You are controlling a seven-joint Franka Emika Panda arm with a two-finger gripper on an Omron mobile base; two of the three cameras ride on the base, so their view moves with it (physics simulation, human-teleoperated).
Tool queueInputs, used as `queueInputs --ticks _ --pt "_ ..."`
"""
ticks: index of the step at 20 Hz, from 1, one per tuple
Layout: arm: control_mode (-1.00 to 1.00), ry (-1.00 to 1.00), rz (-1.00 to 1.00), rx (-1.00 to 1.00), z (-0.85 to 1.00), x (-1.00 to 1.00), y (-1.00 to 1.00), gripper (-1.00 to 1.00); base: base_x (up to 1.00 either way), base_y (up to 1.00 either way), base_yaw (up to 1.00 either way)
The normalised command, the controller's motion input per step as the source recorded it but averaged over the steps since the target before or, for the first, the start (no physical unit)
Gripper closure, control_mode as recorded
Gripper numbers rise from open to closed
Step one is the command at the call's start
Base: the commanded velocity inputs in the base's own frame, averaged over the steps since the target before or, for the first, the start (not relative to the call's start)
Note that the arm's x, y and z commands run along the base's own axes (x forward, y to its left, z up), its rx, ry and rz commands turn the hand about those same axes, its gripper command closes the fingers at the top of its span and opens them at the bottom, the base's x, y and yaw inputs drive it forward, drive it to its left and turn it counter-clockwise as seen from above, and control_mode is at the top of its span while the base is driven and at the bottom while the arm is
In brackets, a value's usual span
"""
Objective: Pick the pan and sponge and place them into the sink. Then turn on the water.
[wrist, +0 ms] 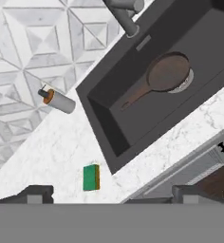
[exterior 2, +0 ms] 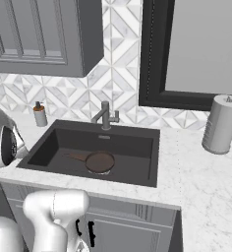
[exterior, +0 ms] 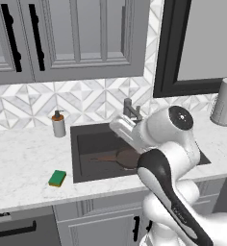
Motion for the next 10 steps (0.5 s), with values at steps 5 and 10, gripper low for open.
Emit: queueInputs --ticks 5,10 --pt "-1.00 0.27 0.00 -0.03 -0.49 0.01 0.25 -1.00 0.00 0.00 0.00" --pt "-1.00 0.19 0.08 -0.07 -0.75 0.17 0.39 -1.00 0.00 0.00 0.00"
